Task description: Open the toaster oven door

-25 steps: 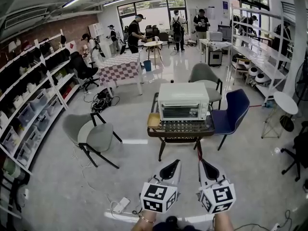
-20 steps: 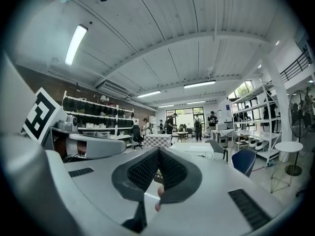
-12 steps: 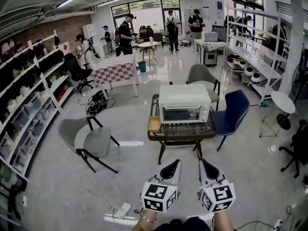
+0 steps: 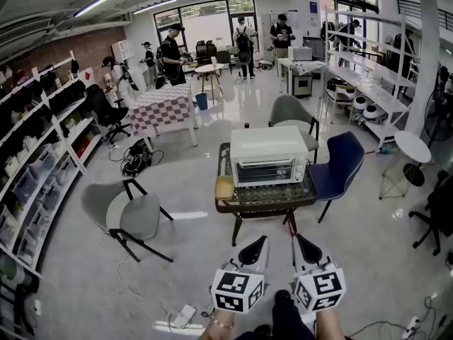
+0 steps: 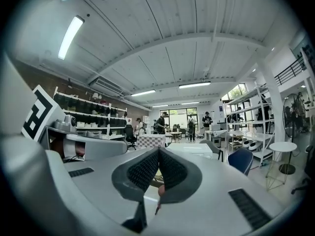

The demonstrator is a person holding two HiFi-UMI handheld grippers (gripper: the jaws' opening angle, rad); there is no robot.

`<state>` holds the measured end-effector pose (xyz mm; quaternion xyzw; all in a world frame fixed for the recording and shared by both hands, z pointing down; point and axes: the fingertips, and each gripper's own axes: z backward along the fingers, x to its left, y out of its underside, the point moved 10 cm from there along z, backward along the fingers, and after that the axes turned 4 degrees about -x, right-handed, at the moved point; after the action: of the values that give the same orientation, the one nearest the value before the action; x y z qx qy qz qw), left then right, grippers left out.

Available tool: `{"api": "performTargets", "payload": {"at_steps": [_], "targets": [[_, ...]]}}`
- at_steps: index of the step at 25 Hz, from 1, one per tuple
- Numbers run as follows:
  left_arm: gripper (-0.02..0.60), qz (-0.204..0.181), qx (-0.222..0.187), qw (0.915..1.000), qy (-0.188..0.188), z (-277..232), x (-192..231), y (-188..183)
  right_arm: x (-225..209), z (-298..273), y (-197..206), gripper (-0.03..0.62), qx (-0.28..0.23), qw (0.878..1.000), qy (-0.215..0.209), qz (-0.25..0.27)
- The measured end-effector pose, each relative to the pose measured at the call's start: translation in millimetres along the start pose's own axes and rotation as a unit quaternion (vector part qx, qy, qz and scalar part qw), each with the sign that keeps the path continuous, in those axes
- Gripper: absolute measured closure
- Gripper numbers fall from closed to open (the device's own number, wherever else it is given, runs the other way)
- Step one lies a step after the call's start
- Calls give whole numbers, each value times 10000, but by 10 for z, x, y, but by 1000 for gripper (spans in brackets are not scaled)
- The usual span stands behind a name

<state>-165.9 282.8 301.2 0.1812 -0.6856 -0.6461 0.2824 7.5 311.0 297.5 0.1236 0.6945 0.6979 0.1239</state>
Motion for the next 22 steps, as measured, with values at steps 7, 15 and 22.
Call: {"api": "performTargets", "payload": {"at_steps": [7,15,22], "targets": [[568,38,70,10000,51,-293,24,52,-198,-172,29,603,-30,10000,48,9],[568,-45,92,9999,45,-760,156,14,-487,-536,69,603,43,10000,21,-52],[568,-23,158,9998,-68,-1233,281,-59,-847,-925,57,603,154,9997,-37,-177]]}}
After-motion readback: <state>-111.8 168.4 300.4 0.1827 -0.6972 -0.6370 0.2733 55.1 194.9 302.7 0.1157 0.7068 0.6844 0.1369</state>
